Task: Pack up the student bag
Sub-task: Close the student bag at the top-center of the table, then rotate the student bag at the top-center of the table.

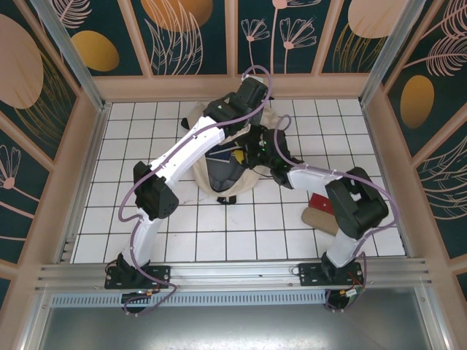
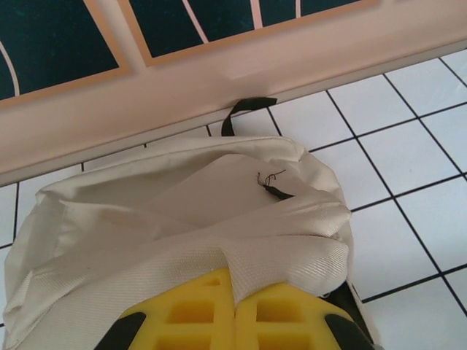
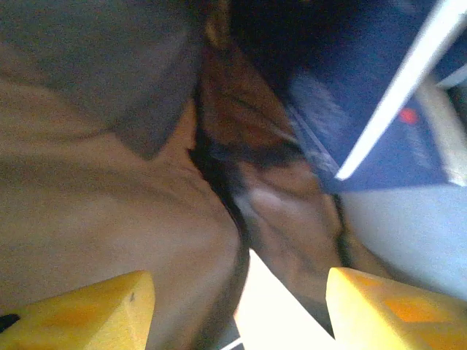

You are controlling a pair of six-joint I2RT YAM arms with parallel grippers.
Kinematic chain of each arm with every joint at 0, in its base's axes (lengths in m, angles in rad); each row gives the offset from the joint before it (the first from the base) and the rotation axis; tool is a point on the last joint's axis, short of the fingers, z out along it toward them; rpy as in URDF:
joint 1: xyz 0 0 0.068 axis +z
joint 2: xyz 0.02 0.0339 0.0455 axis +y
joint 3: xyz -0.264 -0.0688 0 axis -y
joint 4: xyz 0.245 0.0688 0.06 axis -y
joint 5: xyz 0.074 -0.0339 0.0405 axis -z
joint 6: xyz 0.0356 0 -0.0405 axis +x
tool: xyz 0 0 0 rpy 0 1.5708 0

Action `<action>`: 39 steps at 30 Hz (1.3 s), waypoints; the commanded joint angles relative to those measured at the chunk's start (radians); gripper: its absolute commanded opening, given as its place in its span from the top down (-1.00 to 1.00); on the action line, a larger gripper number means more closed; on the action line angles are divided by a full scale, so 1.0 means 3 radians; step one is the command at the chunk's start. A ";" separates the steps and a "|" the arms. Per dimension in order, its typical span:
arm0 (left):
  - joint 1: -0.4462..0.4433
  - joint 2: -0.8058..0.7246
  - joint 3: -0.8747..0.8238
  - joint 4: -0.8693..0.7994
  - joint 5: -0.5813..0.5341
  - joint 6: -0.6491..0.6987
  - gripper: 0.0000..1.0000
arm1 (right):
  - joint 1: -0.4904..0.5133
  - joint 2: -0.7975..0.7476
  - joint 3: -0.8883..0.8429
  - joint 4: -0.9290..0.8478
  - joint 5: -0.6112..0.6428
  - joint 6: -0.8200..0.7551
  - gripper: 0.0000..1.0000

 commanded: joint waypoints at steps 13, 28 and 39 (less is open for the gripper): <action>0.0397 -0.1145 -0.1578 0.0847 0.0978 -0.0447 -0.89 | -0.0614 -0.1397 -0.0534 -0.1915 0.0785 -0.1500 -0.38; 0.0996 -0.2105 -0.3261 0.1357 0.0981 -0.0839 -0.97 | -0.0853 -0.0245 0.0316 -0.2301 0.0740 -0.2452 -0.46; 0.1278 -0.2103 -0.3652 0.1399 0.1032 -0.0930 -0.92 | -0.0934 0.0480 0.0783 -0.2545 0.0774 -0.2623 0.56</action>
